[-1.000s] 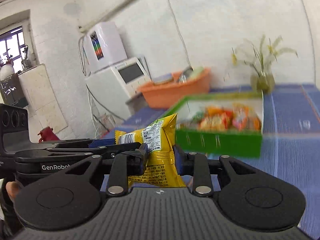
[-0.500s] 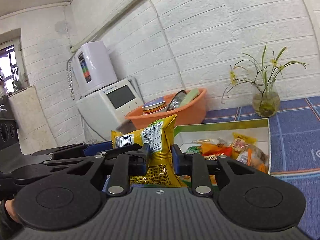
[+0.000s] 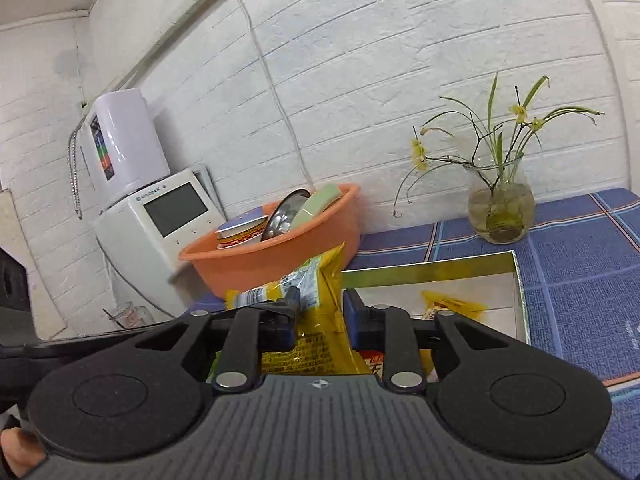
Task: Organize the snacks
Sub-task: 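Carry the yellow chip bag with the right tool into the green box and release, then move the left tool down onto the white 'I'm' snack bag, then grasp the white snack bag with the left tool and lift it, then carry the white snack bag with the left tool over the box and release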
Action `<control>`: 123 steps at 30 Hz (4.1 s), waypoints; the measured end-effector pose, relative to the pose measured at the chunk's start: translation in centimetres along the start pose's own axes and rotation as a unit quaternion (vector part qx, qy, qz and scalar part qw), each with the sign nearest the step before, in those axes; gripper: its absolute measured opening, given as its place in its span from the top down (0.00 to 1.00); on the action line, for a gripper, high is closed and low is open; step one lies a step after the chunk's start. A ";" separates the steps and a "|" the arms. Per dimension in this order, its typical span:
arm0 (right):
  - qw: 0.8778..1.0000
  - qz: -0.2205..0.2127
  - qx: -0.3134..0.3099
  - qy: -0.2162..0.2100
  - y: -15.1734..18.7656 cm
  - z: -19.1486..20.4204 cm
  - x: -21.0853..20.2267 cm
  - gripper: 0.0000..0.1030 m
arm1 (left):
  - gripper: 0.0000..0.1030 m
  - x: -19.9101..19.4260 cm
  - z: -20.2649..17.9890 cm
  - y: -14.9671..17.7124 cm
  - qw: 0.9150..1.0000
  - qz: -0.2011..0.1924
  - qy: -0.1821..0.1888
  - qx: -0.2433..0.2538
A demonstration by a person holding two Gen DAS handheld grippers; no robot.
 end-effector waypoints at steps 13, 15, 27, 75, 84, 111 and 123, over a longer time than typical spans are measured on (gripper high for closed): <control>0.997 -0.034 -0.050 0.054 0.1 1.8 -7.7 0.00 | 0.22 -3.3 0.1 -1.9 0.994 -0.060 -0.077 0.040; 0.997 -0.039 -0.030 0.053 0.7 1.1 -10.1 0.00 | 0.17 -4.1 -1.1 -2.0 0.993 -0.078 -0.068 0.064; 0.964 0.035 0.250 0.082 6.4 -7.4 -21.8 0.00 | 0.13 -9.3 -12.1 3.1 0.979 -0.059 0.078 0.181; 0.990 0.064 0.084 0.093 6.8 -2.9 -18.0 0.50 | 0.38 -10.4 -16.7 11.0 0.963 0.061 0.159 0.211; 0.998 0.053 -0.033 0.026 4.0 3.0 -14.7 0.52 | 0.42 -12.1 -11.9 7.3 0.980 0.016 0.098 0.170; 0.994 -0.004 -0.103 -0.029 -3.5 5.5 -2.4 0.62 | 0.42 -2.4 -4.7 -3.2 0.976 -0.017 -0.031 0.213; 0.996 -0.043 0.075 0.007 -1.5 -3.2 -1.9 0.42 | 0.26 3.7 -8.7 0.5 0.975 0.029 -0.019 0.219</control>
Point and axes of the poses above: each gripper's, at about its wrist camera, not at the fingertips, and x roughly the way its jaws point, z to its left, y to its underside, the point moved 5 cm from there along x, roughly the way its jaws point, and after that the axes turned 8 degrees about x, right-handed, at the moved point
